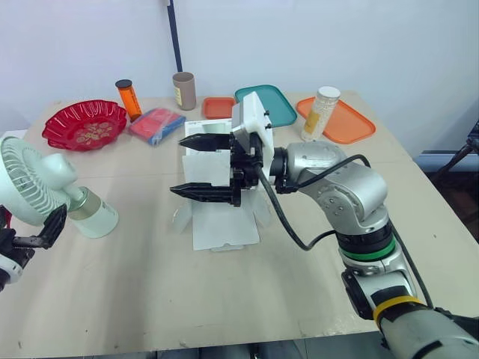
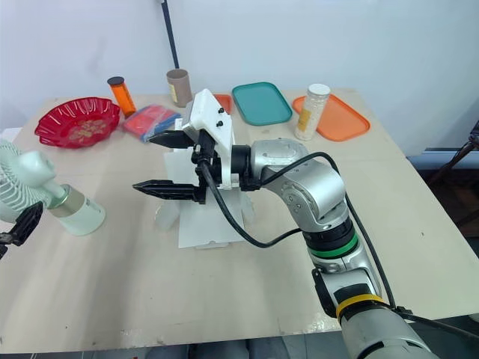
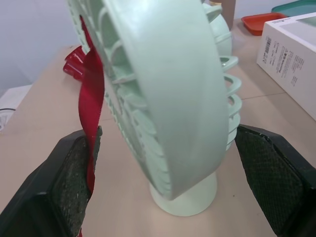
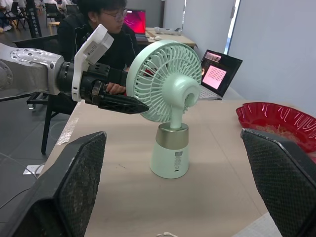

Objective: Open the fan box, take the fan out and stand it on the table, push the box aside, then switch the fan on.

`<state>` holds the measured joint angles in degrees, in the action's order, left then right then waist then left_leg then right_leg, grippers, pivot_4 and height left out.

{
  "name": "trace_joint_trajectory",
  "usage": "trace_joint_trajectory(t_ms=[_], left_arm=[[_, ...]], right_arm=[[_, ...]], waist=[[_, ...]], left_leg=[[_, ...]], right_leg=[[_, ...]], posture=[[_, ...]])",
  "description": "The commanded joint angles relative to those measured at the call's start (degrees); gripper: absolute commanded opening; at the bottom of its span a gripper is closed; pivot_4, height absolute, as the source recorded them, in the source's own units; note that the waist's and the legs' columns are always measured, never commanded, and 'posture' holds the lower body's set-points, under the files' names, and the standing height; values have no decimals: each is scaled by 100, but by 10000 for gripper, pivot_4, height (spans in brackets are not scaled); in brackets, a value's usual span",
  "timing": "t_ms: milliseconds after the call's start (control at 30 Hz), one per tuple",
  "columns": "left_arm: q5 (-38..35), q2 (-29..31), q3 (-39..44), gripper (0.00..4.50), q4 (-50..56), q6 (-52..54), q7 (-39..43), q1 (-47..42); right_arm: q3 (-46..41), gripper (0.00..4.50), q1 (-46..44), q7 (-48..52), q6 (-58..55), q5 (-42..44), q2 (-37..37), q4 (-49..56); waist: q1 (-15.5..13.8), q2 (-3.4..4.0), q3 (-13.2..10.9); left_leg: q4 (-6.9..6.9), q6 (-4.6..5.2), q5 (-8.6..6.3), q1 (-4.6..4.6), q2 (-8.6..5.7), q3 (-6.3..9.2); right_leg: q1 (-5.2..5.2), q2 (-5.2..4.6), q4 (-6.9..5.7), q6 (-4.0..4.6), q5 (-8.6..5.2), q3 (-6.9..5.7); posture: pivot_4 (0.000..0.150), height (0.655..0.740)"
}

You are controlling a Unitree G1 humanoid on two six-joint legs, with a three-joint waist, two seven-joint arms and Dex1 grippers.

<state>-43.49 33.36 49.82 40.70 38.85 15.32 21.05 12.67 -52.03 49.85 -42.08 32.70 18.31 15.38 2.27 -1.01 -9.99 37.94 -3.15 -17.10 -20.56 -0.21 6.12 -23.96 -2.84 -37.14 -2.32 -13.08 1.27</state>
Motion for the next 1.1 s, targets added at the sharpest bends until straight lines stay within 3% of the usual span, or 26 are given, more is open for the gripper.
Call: trace_joint_trajectory(t_ms=[33, 500, 1100], left_arm=[[-139, 87, 302, 44509, 206, 58, -98, 66], [-599, 1, 180, 44509, 363, 184, -519, 8], [-1858, 64, 821, 44509, 1025, 138, -1373, 622]], right_arm=[[-59, 45000, -17, 13, 119, 1, -28, 64], [-44, 45000, 31, 8, 138, 8, -63, 133], [-6, 45000, 49, 17, 203, 2, -141, 95]], waist=[[0, 0, 0], [1, 0, 0], [1, -1, -1]], left_leg=[[0, 0, 0, 0, 0, 0], [0, 0, 0, 0, 0, 0], [-2, -1, 1, 0, -1, 0]], right_leg=[[0, 0, 0, 0, 0, 0], [0, 0, 0, 0, 0, 0], [0, -1, 1, 2, -1, 1]], posture=[[1500, 7400], [1500, 7400], [1500, 7400]])
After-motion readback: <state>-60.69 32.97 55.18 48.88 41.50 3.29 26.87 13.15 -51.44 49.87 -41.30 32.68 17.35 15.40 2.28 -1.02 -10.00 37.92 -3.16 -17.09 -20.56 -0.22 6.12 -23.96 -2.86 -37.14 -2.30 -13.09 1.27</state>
